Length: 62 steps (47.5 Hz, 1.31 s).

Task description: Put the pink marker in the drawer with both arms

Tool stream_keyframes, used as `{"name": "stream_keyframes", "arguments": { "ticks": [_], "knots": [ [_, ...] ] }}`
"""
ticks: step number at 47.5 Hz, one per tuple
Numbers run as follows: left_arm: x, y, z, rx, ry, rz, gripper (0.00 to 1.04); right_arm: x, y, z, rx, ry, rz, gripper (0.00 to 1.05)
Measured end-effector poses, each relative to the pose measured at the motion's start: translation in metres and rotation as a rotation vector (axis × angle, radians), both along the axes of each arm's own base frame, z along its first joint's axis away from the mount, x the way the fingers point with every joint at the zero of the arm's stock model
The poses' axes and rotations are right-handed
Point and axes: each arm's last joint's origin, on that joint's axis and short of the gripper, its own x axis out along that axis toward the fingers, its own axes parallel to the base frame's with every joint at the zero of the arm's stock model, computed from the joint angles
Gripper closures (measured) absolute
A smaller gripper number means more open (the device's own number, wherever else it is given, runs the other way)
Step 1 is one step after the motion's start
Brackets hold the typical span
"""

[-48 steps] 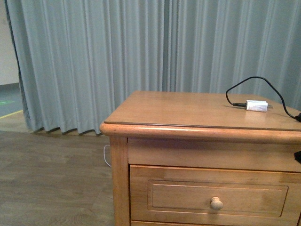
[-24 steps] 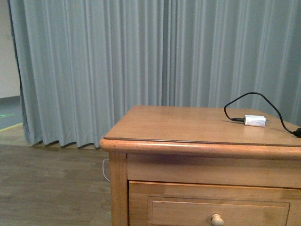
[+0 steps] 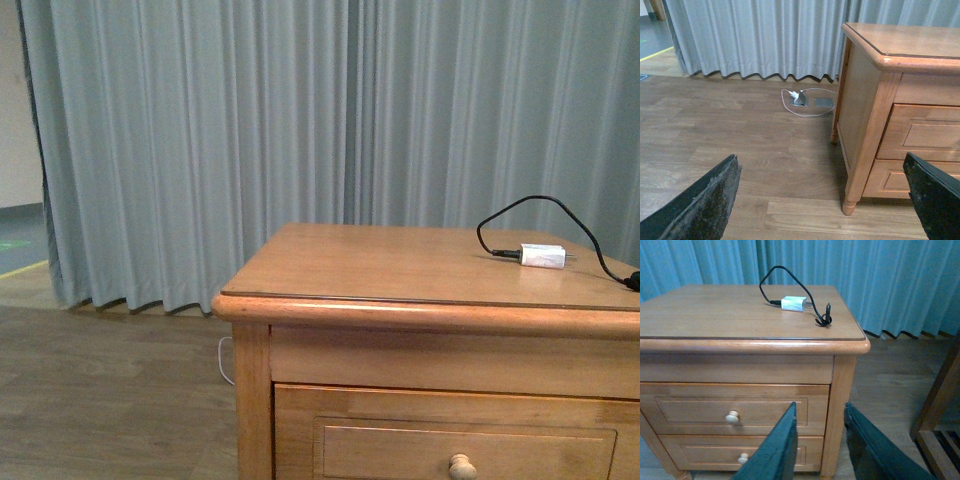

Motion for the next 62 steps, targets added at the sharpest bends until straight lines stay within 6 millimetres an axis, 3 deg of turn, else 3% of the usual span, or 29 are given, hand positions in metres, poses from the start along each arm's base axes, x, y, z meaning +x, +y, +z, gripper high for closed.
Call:
{"name": "stream_keyframes", "arguments": {
  "ticks": [6, 41, 62],
  "knots": [
    [0.000, 0.000, 0.000, 0.000, 0.000, 0.000, 0.06, -0.007, 0.007, -0.013, -0.001, -0.006, 0.034, 1.04],
    [0.000, 0.000, 0.000, 0.000, 0.000, 0.000, 0.06, -0.027, 0.007, -0.050, 0.001, -0.017, 0.031, 1.03],
    [0.000, 0.000, 0.000, 0.000, 0.000, 0.000, 0.06, -0.039, 0.007, -0.052, 0.000, -0.015, 0.031, 1.03]
  ]
}}
